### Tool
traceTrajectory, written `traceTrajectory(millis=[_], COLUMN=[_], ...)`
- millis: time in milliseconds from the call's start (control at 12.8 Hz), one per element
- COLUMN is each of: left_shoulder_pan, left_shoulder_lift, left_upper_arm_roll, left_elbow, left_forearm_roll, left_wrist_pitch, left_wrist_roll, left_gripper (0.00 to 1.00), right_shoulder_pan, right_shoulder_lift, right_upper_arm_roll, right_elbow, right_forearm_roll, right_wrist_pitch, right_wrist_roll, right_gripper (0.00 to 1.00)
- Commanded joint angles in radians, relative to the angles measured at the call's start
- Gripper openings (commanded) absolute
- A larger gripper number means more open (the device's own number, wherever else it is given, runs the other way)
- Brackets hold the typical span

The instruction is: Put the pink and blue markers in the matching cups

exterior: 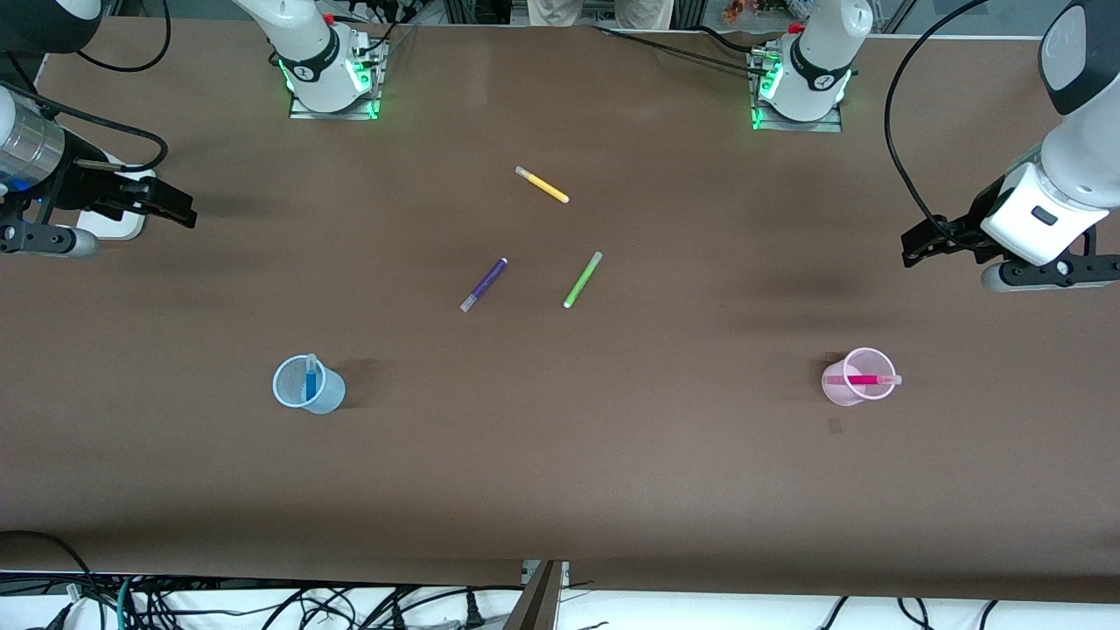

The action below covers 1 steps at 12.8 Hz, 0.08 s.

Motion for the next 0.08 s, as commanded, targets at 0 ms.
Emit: traceTrajectory(millis=[0], left_shoulder_pan=[0.005], left_shoulder_lift=[-0.015], left_upper_arm_roll=[-0.001], left_elbow=[0.0], left_forearm_roll=[-0.019], left_wrist_pitch=[-0.017], left_wrist_roll=[0.008], left_gripper=[1.0], right_shoulder_pan=[0.005], right_shoulder_lift=[-0.012], right_upper_arm_roll=[-0.005], right_elbow=[-0.001], right_forearm_roll=[0.013], right_wrist_pitch=[0.003], right_wrist_roll=[-0.015], right_gripper=[0.99])
